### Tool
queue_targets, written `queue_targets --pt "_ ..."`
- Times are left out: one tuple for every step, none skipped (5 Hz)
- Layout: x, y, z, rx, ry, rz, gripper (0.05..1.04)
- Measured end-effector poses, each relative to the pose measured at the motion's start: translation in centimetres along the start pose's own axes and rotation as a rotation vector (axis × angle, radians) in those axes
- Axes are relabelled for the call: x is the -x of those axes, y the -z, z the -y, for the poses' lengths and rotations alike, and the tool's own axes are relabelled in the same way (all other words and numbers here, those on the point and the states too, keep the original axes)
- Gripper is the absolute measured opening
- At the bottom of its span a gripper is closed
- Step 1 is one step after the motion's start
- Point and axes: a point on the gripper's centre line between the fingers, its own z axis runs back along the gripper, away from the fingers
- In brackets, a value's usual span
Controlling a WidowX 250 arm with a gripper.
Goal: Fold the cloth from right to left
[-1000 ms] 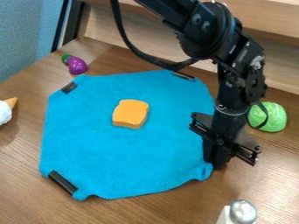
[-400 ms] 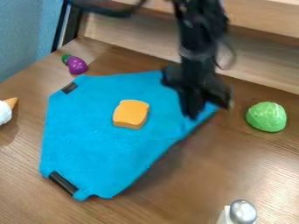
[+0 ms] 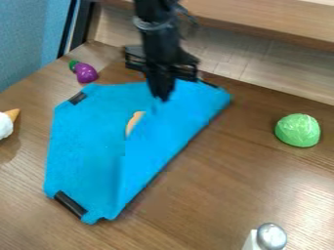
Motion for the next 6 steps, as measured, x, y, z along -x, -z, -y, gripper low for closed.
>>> queue_targets --pt "0.0 -0.2 -4.5 -0.025 -0.095 -0.004 0.059" --pt "-0.3 0.2 -7.2 -0.039 -0.121 -0.022 0.059" --pt "-0.4 1.7 -10.2 -0.056 -0.159 -0.06 0.059" --pt "-0.5 3.3 -11.3 -0.067 -0.131 -0.095 0.059" --pt "-0.3 5.0 -12.8 -0.083 -0.122 -0.124 0.079" --pt "0.4 6.5 -13.8 -0.095 -0.128 -0.165 0.245"
